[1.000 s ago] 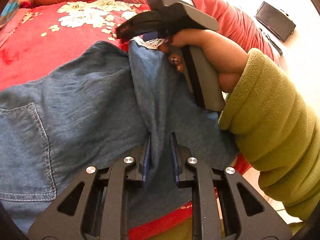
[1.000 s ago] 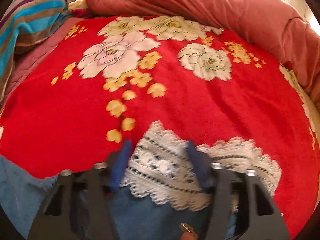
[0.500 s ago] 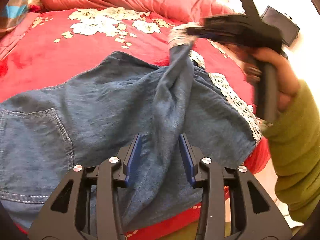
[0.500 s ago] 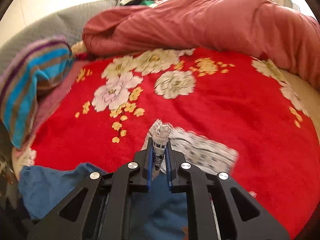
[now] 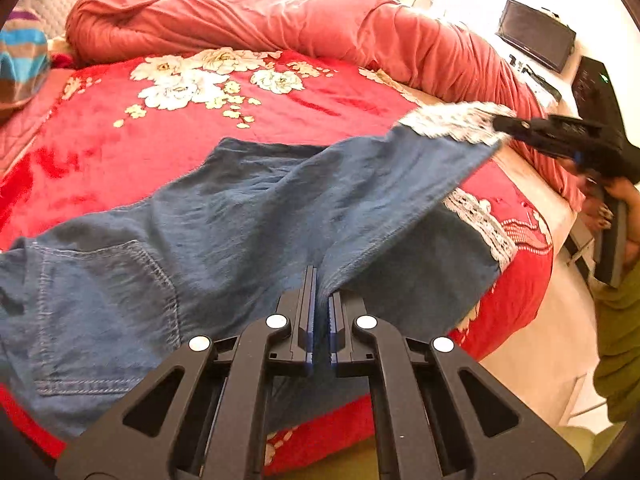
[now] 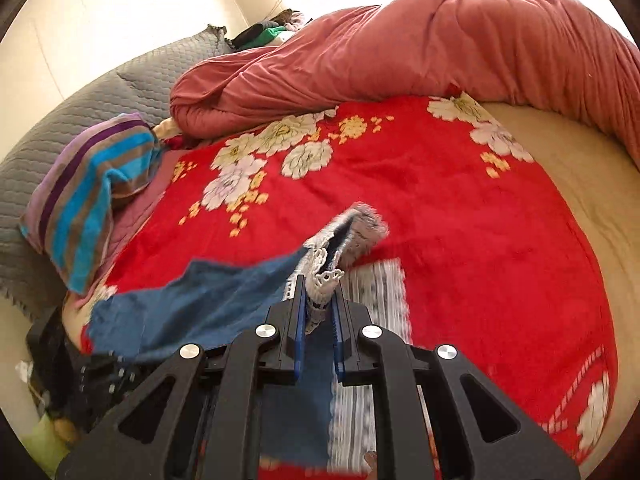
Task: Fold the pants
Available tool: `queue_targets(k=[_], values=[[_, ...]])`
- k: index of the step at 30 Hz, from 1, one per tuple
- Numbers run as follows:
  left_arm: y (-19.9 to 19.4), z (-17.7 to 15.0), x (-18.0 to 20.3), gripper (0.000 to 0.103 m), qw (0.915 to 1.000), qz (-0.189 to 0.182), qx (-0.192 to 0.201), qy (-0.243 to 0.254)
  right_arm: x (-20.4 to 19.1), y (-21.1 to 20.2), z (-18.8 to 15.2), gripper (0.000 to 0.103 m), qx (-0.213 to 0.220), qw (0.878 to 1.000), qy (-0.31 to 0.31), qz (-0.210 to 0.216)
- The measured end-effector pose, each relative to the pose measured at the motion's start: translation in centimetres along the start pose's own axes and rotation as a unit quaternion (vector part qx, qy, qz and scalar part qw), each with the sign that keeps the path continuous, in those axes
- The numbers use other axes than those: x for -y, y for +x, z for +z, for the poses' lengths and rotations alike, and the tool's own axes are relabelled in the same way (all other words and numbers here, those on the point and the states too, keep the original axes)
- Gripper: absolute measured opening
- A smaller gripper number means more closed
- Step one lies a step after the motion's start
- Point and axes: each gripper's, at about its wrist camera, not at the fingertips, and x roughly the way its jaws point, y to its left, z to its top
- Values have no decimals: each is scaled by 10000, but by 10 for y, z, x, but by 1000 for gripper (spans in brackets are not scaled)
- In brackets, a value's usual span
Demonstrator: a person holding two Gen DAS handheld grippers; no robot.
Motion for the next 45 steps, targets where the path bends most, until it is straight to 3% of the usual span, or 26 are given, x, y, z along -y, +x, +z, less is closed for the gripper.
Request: queue_targets(k=[9, 18, 20, 21, 23, 25, 27, 30, 34, 36, 39, 42, 45], values=[[-2, -14, 8, 0, 9995, -28, -152, 287, 23, -3, -64, 10, -679, 9967, 418, -151], [3, -23, 22, 4, 9980, 93, -311, 537, 39, 5, -88, 10, -968, 9937, 477, -305], [8, -24, 22, 5, 9975, 118, -427, 550, 43, 13, -92, 15, -1049, 9920, 395, -577], [9, -25, 22, 6, 9974, 146, -455, 547, 45, 16, -94, 23, -1079, 9911, 402, -662], [11, -27, 21, 7, 9972, 136, -514, 524, 51, 13, -96, 27, -1061, 9910, 487, -654], [10, -28, 19, 16, 9974, 139, -537, 470, 51, 4, -92, 34, -933, 9916, 433, -788], [6, -30, 19, 33, 9975, 150, -543, 425, 48, -9, -84, 36, -661, 9929, 324, -935], [-8, -33, 14, 44, 9985, 11, -457, 288, 35, -20, -75, 44, -295, 9950, -36, -957], [-39, -30, -10, 50, 9997, 66, -126, -203, -4, -6, -72, 48, -261, 9963, -699, -437], [-59, -28, -28, 69, 9982, 343, 161, -462, -18, 8, -76, 48, -402, 9948, -897, -266], [-79, -28, -64, 86, 9881, 1041, 374, -1068, -30, 32, -83, 48, -720, 9913, -1077, -230], [-84, -32, -102, 90, 9688, 1822, 259, -1661, -30, 42, -89, 49, -889, 9898, -1078, -287], [-80, -38, -130, 93, 9524, 2208, 209, -2091, -26, 45, -93, 53, -967, 9897, -1020, -261]])
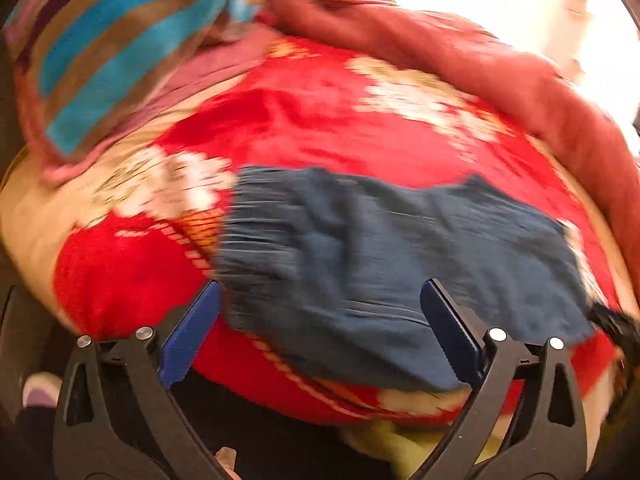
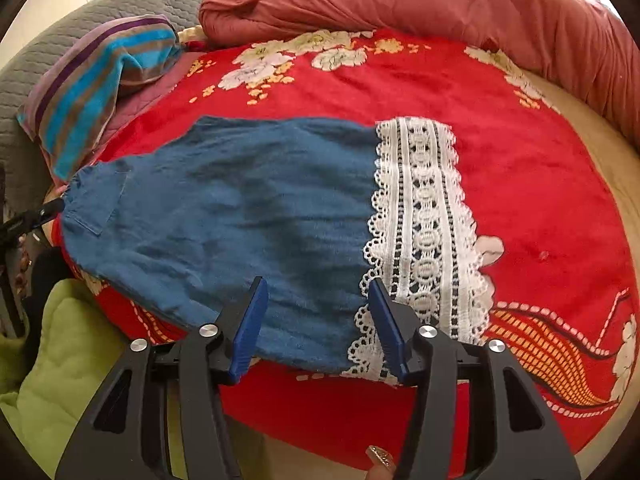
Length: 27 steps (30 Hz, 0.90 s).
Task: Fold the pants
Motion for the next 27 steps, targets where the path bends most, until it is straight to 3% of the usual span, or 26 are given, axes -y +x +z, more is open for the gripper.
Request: queue_targets(k=[2, 5, 7, 8, 10, 12, 14, 17, 19, 20, 21, 24, 27], values=[[10, 0, -5, 92, 9999, -36, -85, -64, -1, 2, 0, 55, -19, 10000, 9, 10], [21, 1, -2, 41, 9995, -305, -104, 75, -3, 6, 0, 59, -59, 10000, 37, 32], [17, 7, -4, 17, 9979, -648, -47, -6, -4, 6, 1, 59, -81, 10000, 31, 0], [15, 8, -3, 14, 9973, -733, -26, -69, -5, 6, 0, 59, -98, 10000, 2, -6], [6, 13, -4, 15, 9978, -635, 208, 21, -5, 6, 0, 59, -120, 9999, -18, -7], [5, 13, -5, 23, 9986, -402, 308, 163, -6, 8, -1, 59, -132, 9999, -23, -30], [16, 8, -10, 30, 9995, -254, 146, 143, -8, 11, -2, 60, -146, 9999, -50, -68], [21, 2, -21, 32, 9992, -390, 28, -63, -10, 13, -2, 63, -151, 9998, -87, -71], [12, 5, -23, 45, 9996, -285, 71, -27, -10, 13, -2, 65, -180, 9997, -115, -72], [5, 7, -23, 59, 9999, -87, 141, 46, -10, 13, -2, 66, -199, 9997, -125, -71], [-5, 9, -23, 60, 9994, 115, 300, 117, -9, 13, -1, 67, -212, 9997, -122, -49], [-34, 16, -24, 62, 9975, 185, 666, 139, -5, 6, 6, 67, -156, 9999, 8, 47], [-56, 25, -6, 66, 9941, 119, 994, 413, 7, -13, 24, 67, 277, 9995, 81, -93]])
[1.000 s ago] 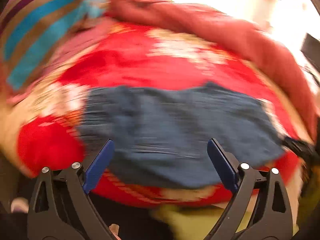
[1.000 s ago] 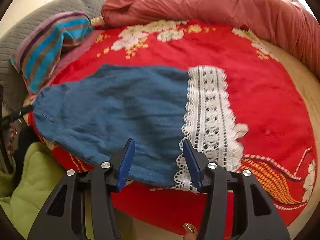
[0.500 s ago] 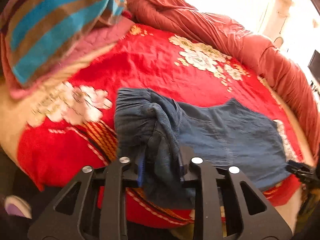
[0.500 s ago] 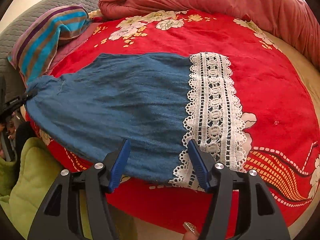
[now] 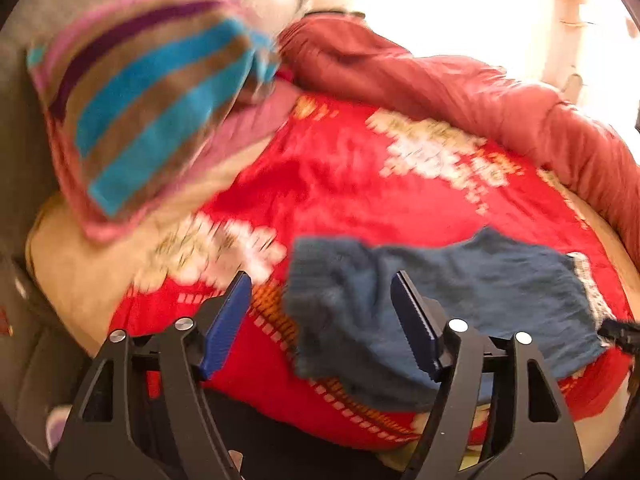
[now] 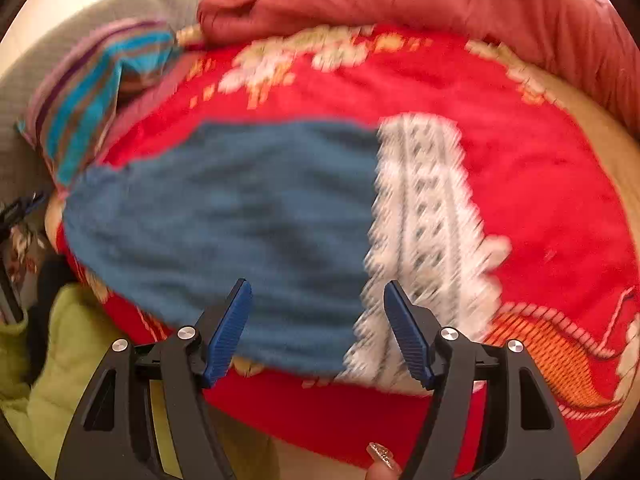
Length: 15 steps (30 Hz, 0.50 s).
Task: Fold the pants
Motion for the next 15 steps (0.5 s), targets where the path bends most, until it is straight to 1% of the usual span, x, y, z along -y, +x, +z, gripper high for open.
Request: queue_targets(k=[1, 2, 4, 6, 7, 8, 9, 11, 12, 13, 15], values=[[-2, 4, 9, 67, 9999, -113, 43, 81, 3, -4, 5, 67, 85, 9999, 20, -83], [-1, 9, 23, 69, 9992, -353, 39, 208, 11, -7, 14, 67, 174, 9997, 75, -177], [8, 16, 45, 72, 9968, -692, -75, 384, 25, -8, 30, 67, 322, 9990, 169, -268], [26, 20, 70, 72, 9919, -1112, -326, 529, 39, -2, 46, 67, 342, 9983, 186, -445], [38, 22, 83, 72, 9883, -1346, -470, 544, 49, 5, 57, 67, 289, 9978, 209, -554], [50, 23, 95, 72, 9850, -1498, -636, 573, 57, 14, 65, 67, 212, 9977, 254, -591], [59, 21, 102, 72, 9832, -1554, -736, 608, 65, 22, 70, 66, 130, 9976, 322, -592], [77, 16, 120, 72, 9786, -1651, -974, 753, 77, 39, 78, 62, -16, 9981, 446, -426], [87, 11, 129, 72, 9767, -1635, -1097, 849, 81, 45, 81, 59, -57, 9984, 479, -302], [94, 7, 135, 72, 9755, -1601, -1183, 937, 84, 55, 85, 59, -104, 9984, 507, -230], [109, -6, 142, 72, 9747, -1454, -1326, 1058, 88, 72, 90, 58, -236, 9982, 515, -210]])
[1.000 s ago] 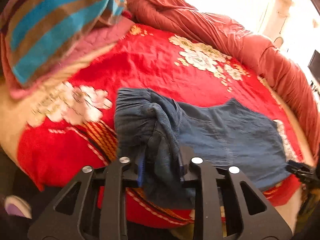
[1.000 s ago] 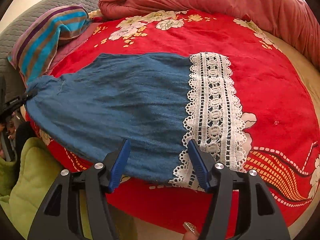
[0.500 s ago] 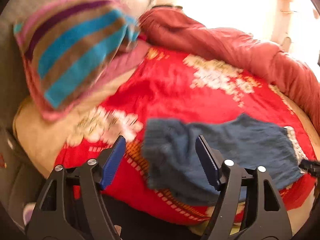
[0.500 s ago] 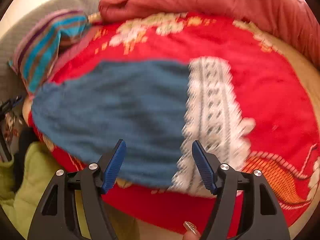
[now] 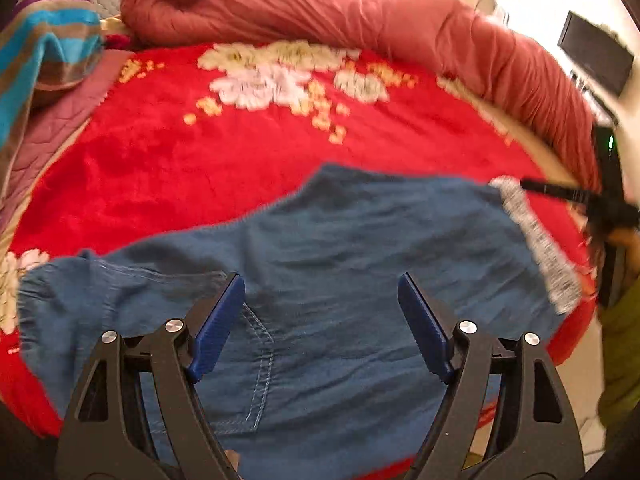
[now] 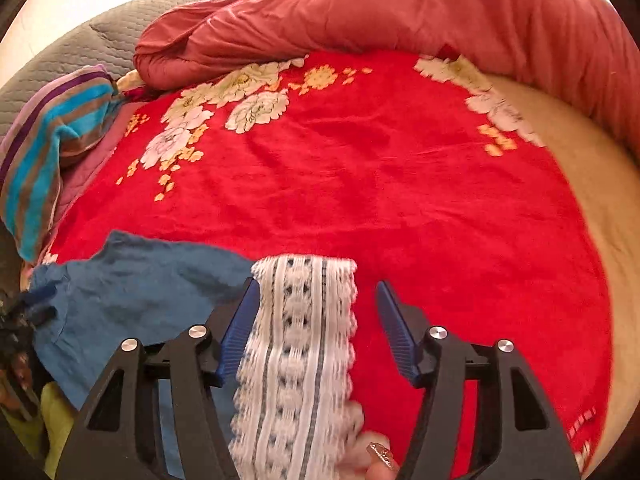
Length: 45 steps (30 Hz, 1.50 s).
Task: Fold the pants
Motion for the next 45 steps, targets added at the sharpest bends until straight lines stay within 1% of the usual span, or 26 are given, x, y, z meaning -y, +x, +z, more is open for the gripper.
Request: queue_targets(k=[2, 4, 5, 8, 10, 14, 16, 18, 20, 22, 23, 25, 26, 27, 28, 29, 31, 32, 34, 36, 38, 39, 41, 43, 44, 45], values=[[10, -8, -6, 72, 9998, 61, -162, -57, 1, 17, 1, 57, -166, 9999, 4, -26], [21, -14, -14, 72, 9994, 145, -275, -158, -1, 30, -1, 44, -279, 9995, -3, 114], [22, -16, -17, 72, 9994, 132, -273, -182, -2, 34, -3, 41, -313, 9993, -8, 182], [22, -18, -18, 72, 9994, 145, -246, -216, -7, 35, -5, 29, -221, 9992, -97, 329], [22, -19, -17, 72, 9993, 181, -247, -195, -10, 28, -6, 18, -97, 9993, -138, 329], [20, -21, -18, 72, 9994, 168, -216, -221, -15, 1, -3, 16, 427, 9987, -238, 135], [20, -19, -18, 72, 9993, 172, -224, -229, -14, -5, 2, 16, 554, 9981, -263, 4], [20, -19, -17, 72, 9993, 194, -224, -215, -15, 1, 3, 16, 504, 9979, -381, -122], [21, -20, -17, 72, 9993, 194, -223, -216, -16, 16, 1, 16, 314, 9979, -473, -297], [21, -20, -17, 72, 9993, 193, -223, -222, -16, 32, -4, 19, 153, 9969, -599, -480], [21, -20, -16, 72, 9993, 200, -224, -216, -16, 34, -7, 20, 155, 9966, -613, -525], [21, -20, -16, 72, 9993, 210, -226, -193, -14, 32, -8, 27, 212, 9965, -569, -575], [21, -20, -16, 72, 9993, 202, -219, -203, -12, 28, -7, 32, 244, 9966, -497, -613], [20, -20, -17, 72, 9994, 188, -206, -199, -10, 20, -7, 42, 283, 9965, -399, -671], [16, -20, -17, 74, 9995, 163, -160, -199, -7, 1, -8, 43, 491, 9956, -292, -738], [11, -19, -18, 81, 9996, 164, -93, -226, -7, -13, -9, 43, 681, 9946, -272, -730], [-5, -13, -18, 83, 9995, 120, 185, -208, -9, -45, -17, 57, 1084, 9917, -256, -643], [-11, -10, -17, 83, 9994, 122, 295, -150, -11, -56, -22, 59, 1181, 9908, -282, -595], [-22, -2, -11, 83, 9986, 207, 479, -26, -23, -69, -33, 60, 1217, 9901, -477, -519], [-21, 6, -3, 83, 9988, 71, 473, 49, -36, -71, -43, 60, 1175, 9897, -699, -436], [-12, 11, 8, 83, 9994, -35, 320, 156, -53, -66, -52, 60, 1018, 9907, -880, -218], [-6, 13, 16, 83, 9993, -56, 253, 273, -63, -62, -57, 60, 927, 9907, -996, -63], [5, 18, 31, 83, 9985, -134, 139, 515, -80, -53, -61, 60, 814, 9892, -1218, 77], [22, 24, 42, 83, 9976, -245, -121, 632, -95, -43, -62, 60, 650, 9878, -1415, 58], [30, 27, 44, 83, 9976, -312, -191, 594, -100, -37, -63, 60, 547, 9875, -1476, 41], [40, 33, 45, 83, 9970, -463, -298, 544, -104, -30, -64, 60, 436, 9872, -1534, 29]])
